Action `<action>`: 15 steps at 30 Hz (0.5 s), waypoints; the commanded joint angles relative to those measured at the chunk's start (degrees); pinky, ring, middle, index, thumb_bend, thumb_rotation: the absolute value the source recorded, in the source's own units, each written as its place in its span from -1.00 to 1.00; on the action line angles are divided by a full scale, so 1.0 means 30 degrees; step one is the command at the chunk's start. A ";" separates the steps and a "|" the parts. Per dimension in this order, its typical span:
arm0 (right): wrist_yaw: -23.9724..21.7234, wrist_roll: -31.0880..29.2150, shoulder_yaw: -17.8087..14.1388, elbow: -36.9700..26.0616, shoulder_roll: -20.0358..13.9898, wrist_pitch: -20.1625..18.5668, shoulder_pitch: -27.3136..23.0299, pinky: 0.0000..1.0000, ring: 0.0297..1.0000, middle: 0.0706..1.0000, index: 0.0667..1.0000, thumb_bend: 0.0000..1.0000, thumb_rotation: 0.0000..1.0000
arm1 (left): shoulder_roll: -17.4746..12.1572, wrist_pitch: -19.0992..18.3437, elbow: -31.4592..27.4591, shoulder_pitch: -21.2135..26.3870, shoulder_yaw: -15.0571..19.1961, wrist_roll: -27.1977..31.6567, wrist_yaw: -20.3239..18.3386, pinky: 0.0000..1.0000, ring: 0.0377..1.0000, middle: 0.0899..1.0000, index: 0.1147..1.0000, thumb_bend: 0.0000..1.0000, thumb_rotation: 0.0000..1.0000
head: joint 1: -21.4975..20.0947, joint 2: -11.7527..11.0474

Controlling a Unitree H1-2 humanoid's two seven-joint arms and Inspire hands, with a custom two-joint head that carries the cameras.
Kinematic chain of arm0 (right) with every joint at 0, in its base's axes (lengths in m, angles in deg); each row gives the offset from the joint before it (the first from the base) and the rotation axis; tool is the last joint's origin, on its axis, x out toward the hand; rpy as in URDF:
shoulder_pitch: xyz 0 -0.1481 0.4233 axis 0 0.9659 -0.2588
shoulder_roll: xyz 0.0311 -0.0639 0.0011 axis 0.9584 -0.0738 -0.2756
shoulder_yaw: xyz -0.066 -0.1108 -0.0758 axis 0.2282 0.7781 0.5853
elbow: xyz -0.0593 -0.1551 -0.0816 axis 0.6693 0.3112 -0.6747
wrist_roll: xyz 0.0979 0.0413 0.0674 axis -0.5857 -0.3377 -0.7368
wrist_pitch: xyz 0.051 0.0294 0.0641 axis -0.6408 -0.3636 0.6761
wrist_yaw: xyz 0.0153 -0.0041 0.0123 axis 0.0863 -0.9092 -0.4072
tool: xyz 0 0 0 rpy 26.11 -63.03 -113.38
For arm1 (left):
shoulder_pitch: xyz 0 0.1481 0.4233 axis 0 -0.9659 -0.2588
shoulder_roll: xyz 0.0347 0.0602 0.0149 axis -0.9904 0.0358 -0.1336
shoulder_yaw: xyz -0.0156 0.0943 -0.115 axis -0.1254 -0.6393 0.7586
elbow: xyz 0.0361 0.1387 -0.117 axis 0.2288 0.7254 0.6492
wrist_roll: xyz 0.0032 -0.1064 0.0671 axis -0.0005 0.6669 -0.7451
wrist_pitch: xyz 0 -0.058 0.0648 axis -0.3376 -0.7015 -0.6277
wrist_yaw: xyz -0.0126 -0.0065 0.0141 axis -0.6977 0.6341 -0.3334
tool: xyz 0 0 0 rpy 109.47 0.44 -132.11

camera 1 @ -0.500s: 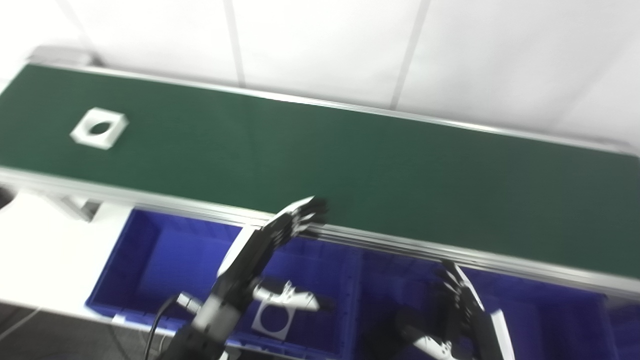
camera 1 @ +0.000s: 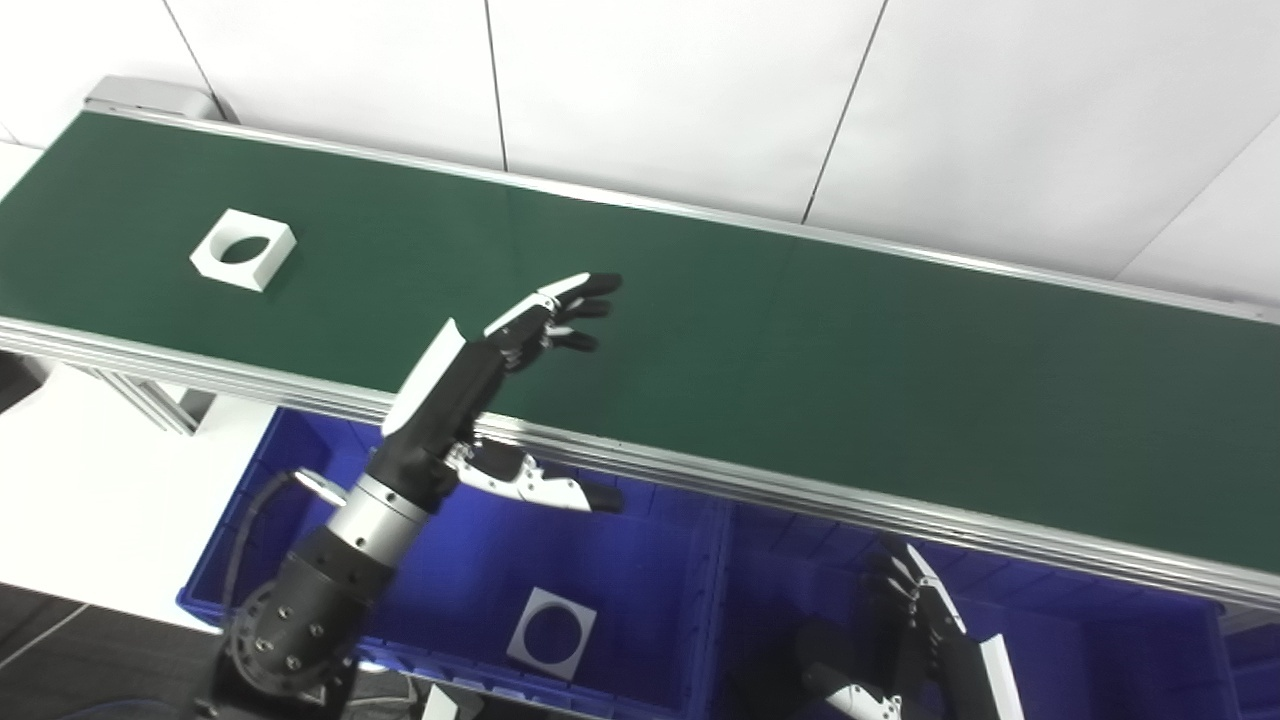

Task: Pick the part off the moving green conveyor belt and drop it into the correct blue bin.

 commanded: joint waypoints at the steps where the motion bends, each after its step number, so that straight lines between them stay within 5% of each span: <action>1: 0.0414 0.0135 -0.0104 -0.0186 0.0022 0.1409 -0.0054 0.46 0.56 0.66 0.79 0.61 -0.25 | -0.0516 0.0101 -0.0092 0.0820 0.0427 -0.0492 0.0091 0.65 0.76 0.79 0.76 0.62 -0.62 | -0.0010 0.0024; 15: 0.0450 0.0551 -0.0061 0.0113 0.0313 0.1549 -0.0180 0.44 0.56 0.67 0.78 0.66 -0.17 | -0.3089 0.1727 0.3832 0.3596 0.1822 -0.1328 0.0118 0.65 0.78 0.82 0.79 0.64 -0.78 | -0.1960 -0.0105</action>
